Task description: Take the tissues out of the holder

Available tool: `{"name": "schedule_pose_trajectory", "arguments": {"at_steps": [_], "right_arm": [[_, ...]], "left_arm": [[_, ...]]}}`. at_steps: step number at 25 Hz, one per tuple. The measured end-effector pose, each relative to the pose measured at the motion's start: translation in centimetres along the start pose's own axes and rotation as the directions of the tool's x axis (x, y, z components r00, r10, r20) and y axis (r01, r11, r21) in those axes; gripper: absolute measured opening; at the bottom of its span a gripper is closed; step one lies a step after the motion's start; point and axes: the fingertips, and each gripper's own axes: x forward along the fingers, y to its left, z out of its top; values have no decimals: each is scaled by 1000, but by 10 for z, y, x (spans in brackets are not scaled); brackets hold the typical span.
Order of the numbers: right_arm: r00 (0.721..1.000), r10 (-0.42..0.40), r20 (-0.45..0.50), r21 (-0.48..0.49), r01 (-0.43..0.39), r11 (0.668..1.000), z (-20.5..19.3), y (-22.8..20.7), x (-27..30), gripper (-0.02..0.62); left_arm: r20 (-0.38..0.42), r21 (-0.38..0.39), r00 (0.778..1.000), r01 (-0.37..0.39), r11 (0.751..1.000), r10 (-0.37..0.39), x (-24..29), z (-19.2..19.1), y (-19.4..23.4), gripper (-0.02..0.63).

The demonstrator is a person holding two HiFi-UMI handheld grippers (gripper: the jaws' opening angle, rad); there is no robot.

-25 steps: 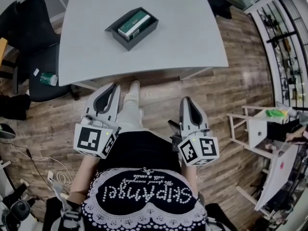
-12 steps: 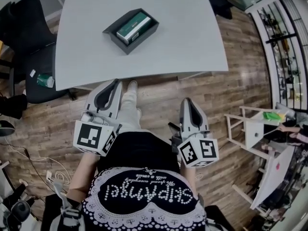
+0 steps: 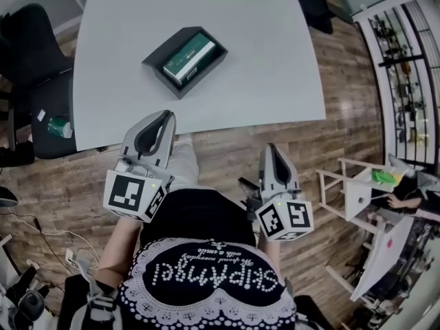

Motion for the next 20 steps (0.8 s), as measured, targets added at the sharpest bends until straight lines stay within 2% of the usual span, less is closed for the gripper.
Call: {"name": "schedule_pose_trajectory", "arguments": {"at_steps": [7, 11, 20], "right_arm": [[999, 36, -20, -29, -36, 999, 42, 7, 73, 35], [999, 36, -26, -34, -37, 999, 63, 6, 99, 35], [998, 23, -60, 4, -23, 1000, 59, 2, 131, 35]], "left_arm": [[-20, -55, 999, -51, 997, 49, 51, 11, 60, 41], [-25, -59, 997, -72, 996, 70, 72, 24, 79, 41], [-63, -72, 995, -76, 995, 71, 93, 23, 99, 41]]}}
